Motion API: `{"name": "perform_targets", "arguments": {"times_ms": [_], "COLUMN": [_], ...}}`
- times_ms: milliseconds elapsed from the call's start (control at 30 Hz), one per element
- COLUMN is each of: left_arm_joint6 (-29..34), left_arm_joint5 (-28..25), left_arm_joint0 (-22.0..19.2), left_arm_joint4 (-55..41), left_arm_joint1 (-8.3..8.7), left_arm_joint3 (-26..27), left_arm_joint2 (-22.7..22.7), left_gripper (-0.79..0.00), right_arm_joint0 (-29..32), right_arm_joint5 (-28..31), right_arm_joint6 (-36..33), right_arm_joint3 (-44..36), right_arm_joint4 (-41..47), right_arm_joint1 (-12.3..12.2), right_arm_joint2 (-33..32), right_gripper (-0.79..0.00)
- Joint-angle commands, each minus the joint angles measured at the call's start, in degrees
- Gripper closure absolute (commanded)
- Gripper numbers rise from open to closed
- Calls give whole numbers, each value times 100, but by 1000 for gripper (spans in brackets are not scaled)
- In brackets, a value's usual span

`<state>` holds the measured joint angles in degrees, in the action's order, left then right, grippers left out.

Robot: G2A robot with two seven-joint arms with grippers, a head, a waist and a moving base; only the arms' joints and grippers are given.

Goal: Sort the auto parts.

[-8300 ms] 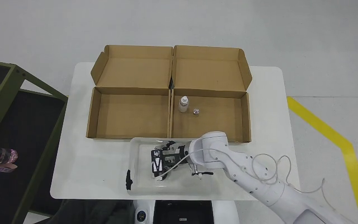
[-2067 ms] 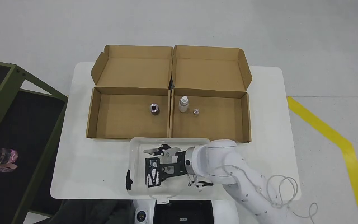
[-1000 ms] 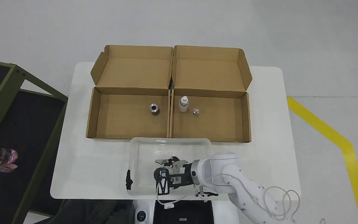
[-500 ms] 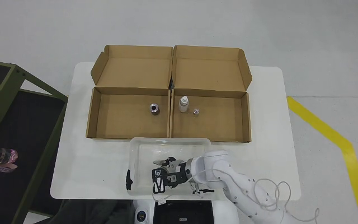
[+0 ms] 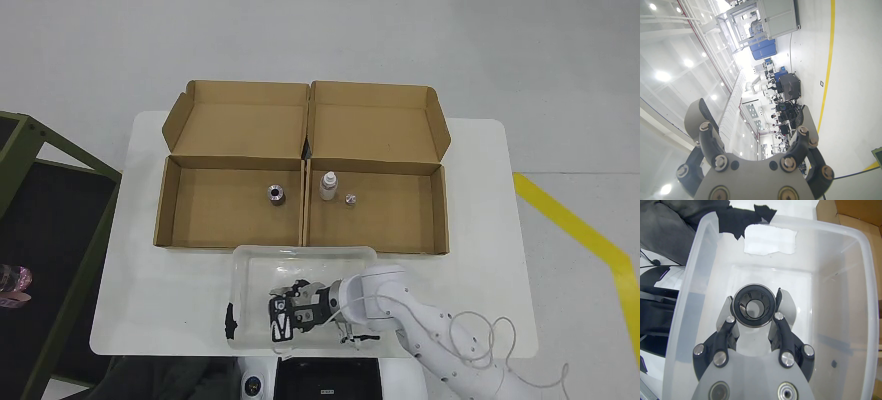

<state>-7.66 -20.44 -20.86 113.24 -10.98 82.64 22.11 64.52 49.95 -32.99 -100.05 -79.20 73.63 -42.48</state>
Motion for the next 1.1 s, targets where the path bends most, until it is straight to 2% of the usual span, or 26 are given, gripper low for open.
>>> {"name": "perform_targets", "arguments": {"times_ms": [0,633,1067], "left_arm_joint6": [0,0,0], "left_arm_joint5": [0,0,0], "left_arm_joint0": [0,0,0], "left_arm_joint4": [0,0,0], "left_arm_joint1": [0,0,0], "left_arm_joint3": [0,0,0], "left_arm_joint2": [0,0,0], "left_gripper": [-785,-785,-785], "right_arm_joint0": [-21,-104,-355], "right_arm_joint5": [-12,-449,-598], "right_arm_joint6": [48,654,712], "right_arm_joint3": [-25,-738,-784], "right_arm_joint4": [63,555,734], "right_arm_joint1": [0,-106,-102], "right_arm_joint2": [-4,-675,-722], "right_gripper": [0,0,0]}}
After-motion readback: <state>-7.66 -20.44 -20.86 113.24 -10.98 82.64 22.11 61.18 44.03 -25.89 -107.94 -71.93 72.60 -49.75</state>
